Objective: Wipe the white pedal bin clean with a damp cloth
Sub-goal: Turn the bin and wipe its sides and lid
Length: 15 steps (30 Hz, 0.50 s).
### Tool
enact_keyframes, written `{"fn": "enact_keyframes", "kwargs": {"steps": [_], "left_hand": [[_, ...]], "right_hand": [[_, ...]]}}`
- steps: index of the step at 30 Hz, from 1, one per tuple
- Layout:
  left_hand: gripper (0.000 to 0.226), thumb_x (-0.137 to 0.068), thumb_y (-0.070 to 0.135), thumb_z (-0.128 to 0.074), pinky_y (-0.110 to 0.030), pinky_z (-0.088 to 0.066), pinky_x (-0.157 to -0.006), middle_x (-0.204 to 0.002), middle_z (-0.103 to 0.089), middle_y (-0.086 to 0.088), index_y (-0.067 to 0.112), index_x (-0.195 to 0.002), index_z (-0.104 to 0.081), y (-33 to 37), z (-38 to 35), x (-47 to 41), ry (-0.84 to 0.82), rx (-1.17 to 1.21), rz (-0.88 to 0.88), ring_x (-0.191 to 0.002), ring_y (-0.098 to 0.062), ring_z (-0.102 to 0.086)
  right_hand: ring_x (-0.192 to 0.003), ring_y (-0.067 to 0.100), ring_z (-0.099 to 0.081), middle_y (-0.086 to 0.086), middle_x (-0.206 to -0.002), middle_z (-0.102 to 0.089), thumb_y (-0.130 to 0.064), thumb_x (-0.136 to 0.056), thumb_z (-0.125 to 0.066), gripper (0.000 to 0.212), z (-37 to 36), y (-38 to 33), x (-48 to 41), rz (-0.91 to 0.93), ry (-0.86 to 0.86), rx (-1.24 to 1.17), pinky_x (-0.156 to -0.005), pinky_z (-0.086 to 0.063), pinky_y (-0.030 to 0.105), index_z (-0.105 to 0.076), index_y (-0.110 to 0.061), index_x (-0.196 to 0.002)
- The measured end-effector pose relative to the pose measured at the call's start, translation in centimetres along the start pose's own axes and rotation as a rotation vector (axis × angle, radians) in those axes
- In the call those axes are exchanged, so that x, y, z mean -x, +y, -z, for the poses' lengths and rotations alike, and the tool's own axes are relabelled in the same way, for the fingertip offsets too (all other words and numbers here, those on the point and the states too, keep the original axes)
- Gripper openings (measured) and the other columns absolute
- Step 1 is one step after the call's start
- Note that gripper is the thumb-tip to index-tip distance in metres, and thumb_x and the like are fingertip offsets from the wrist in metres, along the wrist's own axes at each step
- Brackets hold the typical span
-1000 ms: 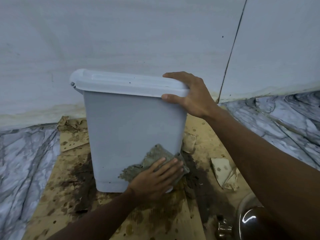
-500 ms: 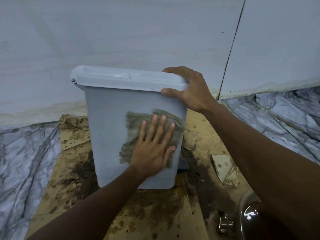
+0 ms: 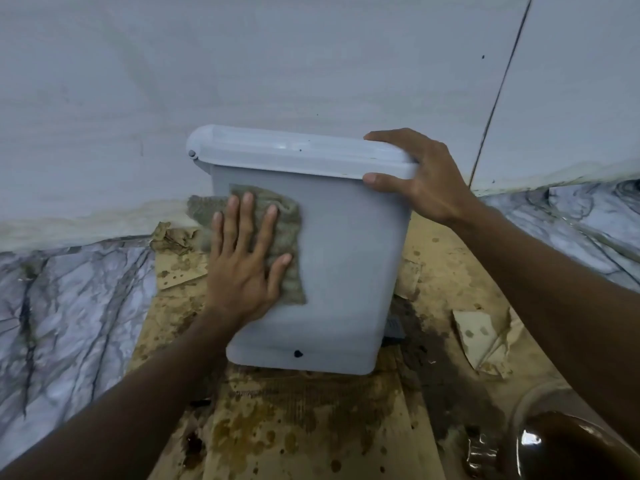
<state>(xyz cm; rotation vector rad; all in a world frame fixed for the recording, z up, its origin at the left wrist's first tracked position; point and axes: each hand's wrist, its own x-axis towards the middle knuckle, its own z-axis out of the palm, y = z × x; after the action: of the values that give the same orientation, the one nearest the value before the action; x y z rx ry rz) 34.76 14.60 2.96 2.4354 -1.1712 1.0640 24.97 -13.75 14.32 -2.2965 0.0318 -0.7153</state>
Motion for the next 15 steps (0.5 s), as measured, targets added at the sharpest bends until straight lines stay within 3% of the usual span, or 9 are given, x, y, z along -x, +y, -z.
{"fn": "enact_keyframes", "kwargs": {"steps": [6,11,12,15], "left_hand": [[0.069,-0.101,0.045,-0.033,-0.062,-0.012,-0.121,-0.164,-0.010,-0.022,0.009,-0.158,-0.017,7.9,-3.0,5.7,0.017,0.106,0.373,-0.153,-0.041,-0.005],[0.070,-0.103,0.046,-0.024,-0.066,-0.016,-0.118,-0.165,-0.008,-0.023,0.005,-0.158,-0.010,14.7,-4.0,9.2,0.009,0.259,0.856,-0.152,-0.043,-0.006],[0.070,-0.104,0.046,-0.024,-0.065,-0.014,-0.119,-0.165,-0.005,-0.022,0.005,-0.158,-0.009,15.7,-3.9,8.6,-0.010,0.262,0.804,-0.152,-0.043,-0.005],[0.068,-0.103,0.047,-0.032,-0.057,-0.004,-0.123,-0.167,0.000,-0.014,0.014,-0.160,-0.011,14.8,-4.1,6.6,-0.052,0.182,0.366,-0.154,-0.038,-0.005]], "right_hand": [[-0.114,0.007,-0.058,-0.012,-0.125,-0.064,-0.055,-0.074,-0.075,0.058,-0.2,0.2,-0.1,0.002,0.007,-0.048,-0.095,-0.050,0.032,-0.067,-0.027,-0.124],[-0.113,0.005,-0.059,-0.009,-0.125,-0.065,-0.055,-0.074,-0.074,0.061,-0.5,0.1,-0.2,0.026,0.016,-0.042,-0.093,-0.049,0.024,-0.067,-0.022,-0.124],[-0.113,0.005,-0.059,-0.008,-0.125,-0.065,-0.055,-0.074,-0.074,0.062,-0.5,0.2,-0.2,0.028,0.018,-0.046,-0.093,-0.048,0.024,-0.067,-0.021,-0.125],[-0.115,0.007,-0.058,-0.005,-0.127,-0.065,-0.054,-0.074,-0.072,0.062,-0.1,0.4,-0.1,0.029,0.014,-0.031,-0.094,-0.047,0.022,-0.066,-0.020,-0.126]]}}
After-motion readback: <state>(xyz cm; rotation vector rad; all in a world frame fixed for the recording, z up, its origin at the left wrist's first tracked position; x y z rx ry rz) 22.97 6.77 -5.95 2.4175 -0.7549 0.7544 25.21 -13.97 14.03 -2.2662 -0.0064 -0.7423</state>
